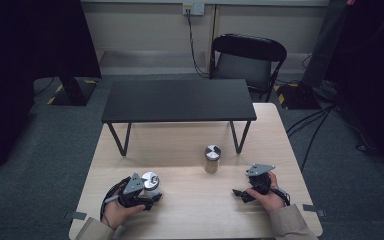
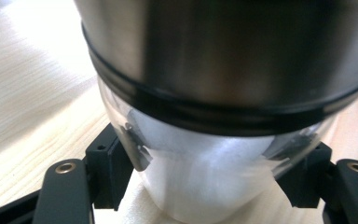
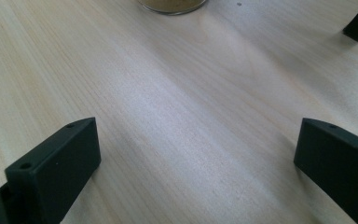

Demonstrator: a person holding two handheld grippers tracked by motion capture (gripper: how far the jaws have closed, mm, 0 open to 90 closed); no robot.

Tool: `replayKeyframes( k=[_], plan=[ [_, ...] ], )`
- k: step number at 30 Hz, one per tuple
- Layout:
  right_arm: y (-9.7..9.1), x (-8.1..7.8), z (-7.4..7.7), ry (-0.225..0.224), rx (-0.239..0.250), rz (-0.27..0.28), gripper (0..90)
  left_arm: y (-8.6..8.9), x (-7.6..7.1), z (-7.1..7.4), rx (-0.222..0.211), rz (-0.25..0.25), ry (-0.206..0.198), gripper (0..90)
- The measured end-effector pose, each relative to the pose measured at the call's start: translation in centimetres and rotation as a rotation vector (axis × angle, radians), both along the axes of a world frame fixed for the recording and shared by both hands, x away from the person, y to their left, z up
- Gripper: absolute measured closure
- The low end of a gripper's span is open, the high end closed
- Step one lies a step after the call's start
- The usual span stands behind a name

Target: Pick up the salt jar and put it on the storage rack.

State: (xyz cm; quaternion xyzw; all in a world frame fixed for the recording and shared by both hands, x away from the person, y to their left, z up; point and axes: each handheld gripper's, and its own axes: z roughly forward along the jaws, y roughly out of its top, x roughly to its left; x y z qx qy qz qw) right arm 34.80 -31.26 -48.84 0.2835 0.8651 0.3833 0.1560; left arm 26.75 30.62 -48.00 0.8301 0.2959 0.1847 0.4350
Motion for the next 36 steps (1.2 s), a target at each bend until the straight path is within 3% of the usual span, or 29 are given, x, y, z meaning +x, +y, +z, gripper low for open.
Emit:
replayKeyframes(
  k=[11, 22, 36],
  plan=[
    [0.0, 0.0, 0.0, 0.0, 0.0, 0.0, 0.0, 0.6, 0.3, 1.6, -0.028, 0.012, 0.004, 30.2],
    [0.0, 0.0, 0.0, 0.0, 0.0, 0.0, 0.0, 1.4, 0.9, 4.9, -0.032, 0.026, -0.012, 30.2],
    [0.0, 0.0, 0.0, 0.0, 0.0, 0.0, 0.0, 1.5, 2.7, 9.6, -0.042, 0.018, -0.023, 30.2]
  ],
)
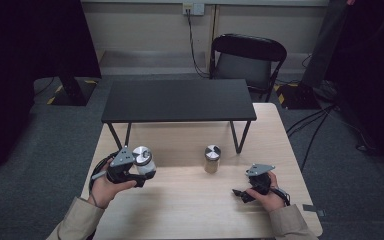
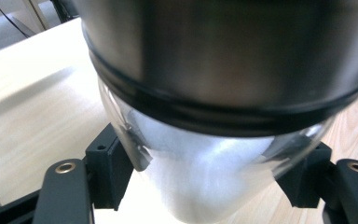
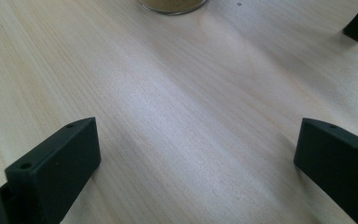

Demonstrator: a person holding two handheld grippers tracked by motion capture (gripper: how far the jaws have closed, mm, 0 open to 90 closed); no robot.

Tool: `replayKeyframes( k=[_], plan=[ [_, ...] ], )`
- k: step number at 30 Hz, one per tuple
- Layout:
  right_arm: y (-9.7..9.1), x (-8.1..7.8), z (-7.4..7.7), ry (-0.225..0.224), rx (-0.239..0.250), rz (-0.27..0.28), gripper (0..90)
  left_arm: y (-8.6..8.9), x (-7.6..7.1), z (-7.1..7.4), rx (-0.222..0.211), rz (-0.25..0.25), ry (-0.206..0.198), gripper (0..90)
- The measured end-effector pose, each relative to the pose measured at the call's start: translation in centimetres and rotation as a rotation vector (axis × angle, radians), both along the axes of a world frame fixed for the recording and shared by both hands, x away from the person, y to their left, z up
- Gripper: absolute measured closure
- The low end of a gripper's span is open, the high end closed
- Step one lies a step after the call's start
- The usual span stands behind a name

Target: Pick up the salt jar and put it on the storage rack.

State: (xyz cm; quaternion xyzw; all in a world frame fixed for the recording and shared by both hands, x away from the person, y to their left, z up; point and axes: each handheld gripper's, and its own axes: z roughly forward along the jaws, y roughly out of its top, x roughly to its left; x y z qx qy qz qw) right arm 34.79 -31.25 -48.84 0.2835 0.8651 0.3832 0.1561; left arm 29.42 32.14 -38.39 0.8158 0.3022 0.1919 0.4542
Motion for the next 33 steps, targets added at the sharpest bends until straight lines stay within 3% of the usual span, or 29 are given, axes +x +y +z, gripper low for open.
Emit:
replayKeyframes(
  k=[1, 14, 33],
  plan=[
    [0.0, 0.0, 0.0, 0.0, 0.0, 0.0, 0.0, 0.1, 0.2, 0.3, -0.013, 0.001, 0.004, 30.2],
    [0.0, 0.0, 0.0, 0.0, 0.0, -0.001, 0.0, -0.6, 1.9, 4.9, 0.003, 0.01, -0.025, 30.1],
    [0.0, 0.0, 0.0, 0.0, -0.001, -0.002, 0.0, -2.0, 4.4, 9.6, 0.008, 0.047, -0.062, 30.2]
  ],
)
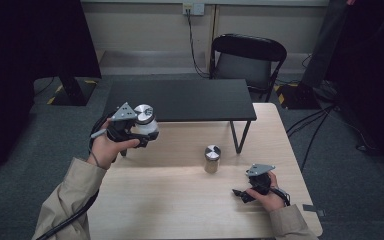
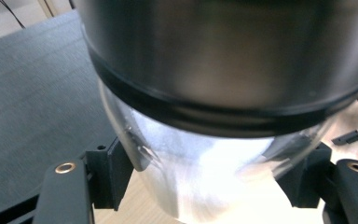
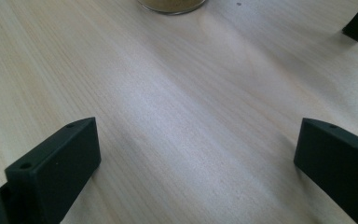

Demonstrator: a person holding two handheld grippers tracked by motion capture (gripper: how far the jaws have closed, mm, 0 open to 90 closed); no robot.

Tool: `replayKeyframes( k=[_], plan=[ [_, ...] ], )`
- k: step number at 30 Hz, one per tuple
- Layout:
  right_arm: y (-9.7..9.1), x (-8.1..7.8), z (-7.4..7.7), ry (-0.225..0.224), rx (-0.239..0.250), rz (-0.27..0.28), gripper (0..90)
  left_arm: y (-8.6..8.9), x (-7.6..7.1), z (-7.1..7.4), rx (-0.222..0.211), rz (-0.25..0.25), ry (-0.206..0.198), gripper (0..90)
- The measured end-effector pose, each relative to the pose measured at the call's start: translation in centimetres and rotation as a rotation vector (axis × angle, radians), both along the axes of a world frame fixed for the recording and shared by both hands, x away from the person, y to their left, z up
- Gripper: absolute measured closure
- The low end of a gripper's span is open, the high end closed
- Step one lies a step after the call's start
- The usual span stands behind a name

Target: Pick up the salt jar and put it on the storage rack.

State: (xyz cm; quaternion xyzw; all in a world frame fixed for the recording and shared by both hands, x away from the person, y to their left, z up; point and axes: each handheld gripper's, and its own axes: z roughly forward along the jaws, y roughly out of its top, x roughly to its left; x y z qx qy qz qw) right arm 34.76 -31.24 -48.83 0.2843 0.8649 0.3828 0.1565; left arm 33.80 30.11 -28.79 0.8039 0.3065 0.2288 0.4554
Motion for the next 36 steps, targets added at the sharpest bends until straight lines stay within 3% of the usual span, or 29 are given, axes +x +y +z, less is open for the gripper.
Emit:
replayKeyframes(
  k=[18, 30, 36],
  plan=[
    [0.0, 0.0, 0.0, -0.001, 0.001, 0.0, 0.0, -1.4, 2.6, 1.9, 0.012, 0.097, -0.005, 30.2],
    [0.0, 0.0, 0.0, -0.002, 0.001, 0.003, 0.0, -2.5, 4.8, 2.0, 0.029, 0.17, 0.016, 30.2],
    [0.0, 0.0, 0.0, -0.002, 0.001, 0.003, 0.0, -2.6, 5.7, 2.0, 0.016, 0.198, 0.027, 30.2]
  ],
)
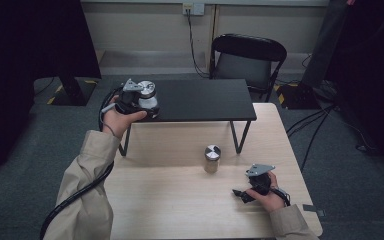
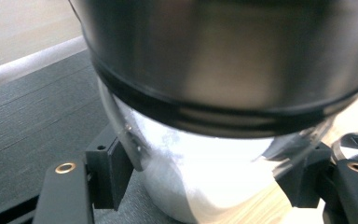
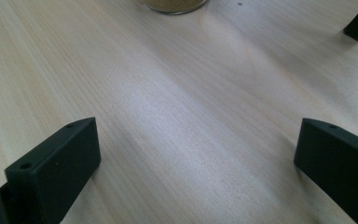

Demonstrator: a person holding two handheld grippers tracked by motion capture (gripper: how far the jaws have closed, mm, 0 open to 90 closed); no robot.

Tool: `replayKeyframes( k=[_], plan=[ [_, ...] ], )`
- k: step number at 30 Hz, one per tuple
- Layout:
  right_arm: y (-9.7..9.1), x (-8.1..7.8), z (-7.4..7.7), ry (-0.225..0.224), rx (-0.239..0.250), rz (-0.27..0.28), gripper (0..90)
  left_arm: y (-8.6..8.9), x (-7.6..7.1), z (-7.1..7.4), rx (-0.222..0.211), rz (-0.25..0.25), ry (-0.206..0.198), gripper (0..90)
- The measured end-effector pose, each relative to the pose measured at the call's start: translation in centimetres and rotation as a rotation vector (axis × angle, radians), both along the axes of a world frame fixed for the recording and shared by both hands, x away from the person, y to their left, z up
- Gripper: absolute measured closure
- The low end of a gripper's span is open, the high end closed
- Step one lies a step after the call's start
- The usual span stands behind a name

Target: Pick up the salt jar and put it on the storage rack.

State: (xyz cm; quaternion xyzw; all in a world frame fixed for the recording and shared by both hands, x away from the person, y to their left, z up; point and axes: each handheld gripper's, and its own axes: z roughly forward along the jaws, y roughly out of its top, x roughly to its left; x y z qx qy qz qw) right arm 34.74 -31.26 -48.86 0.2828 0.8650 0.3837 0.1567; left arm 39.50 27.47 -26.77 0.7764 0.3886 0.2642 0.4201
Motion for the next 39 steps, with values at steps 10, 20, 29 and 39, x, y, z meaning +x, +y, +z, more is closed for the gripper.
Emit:
replayKeyframes(
  k=[10, 20, 29, 39],
  plan=[
    [0.0, 0.0, 0.0, 0.0, 0.0, 0.002, 0.0, -0.1, 0.8, -0.3, -0.002, 0.033, 0.014, 30.2],
    [0.0, 0.0, 0.0, 0.0, 0.0, 0.003, 0.0, 0.2, 1.2, -0.5, -0.006, 0.041, 0.022, 30.1],
    [0.0, 0.0, 0.0, 0.0, -0.001, 0.004, 0.0, 0.3, 1.4, -0.8, -0.026, 0.043, 0.022, 30.1],
    [0.0, -0.1, 0.0, 0.0, 0.0, 0.004, 0.0, 0.5, 1.4, -0.9, -0.031, 0.038, 0.019, 29.9]
  ],
)
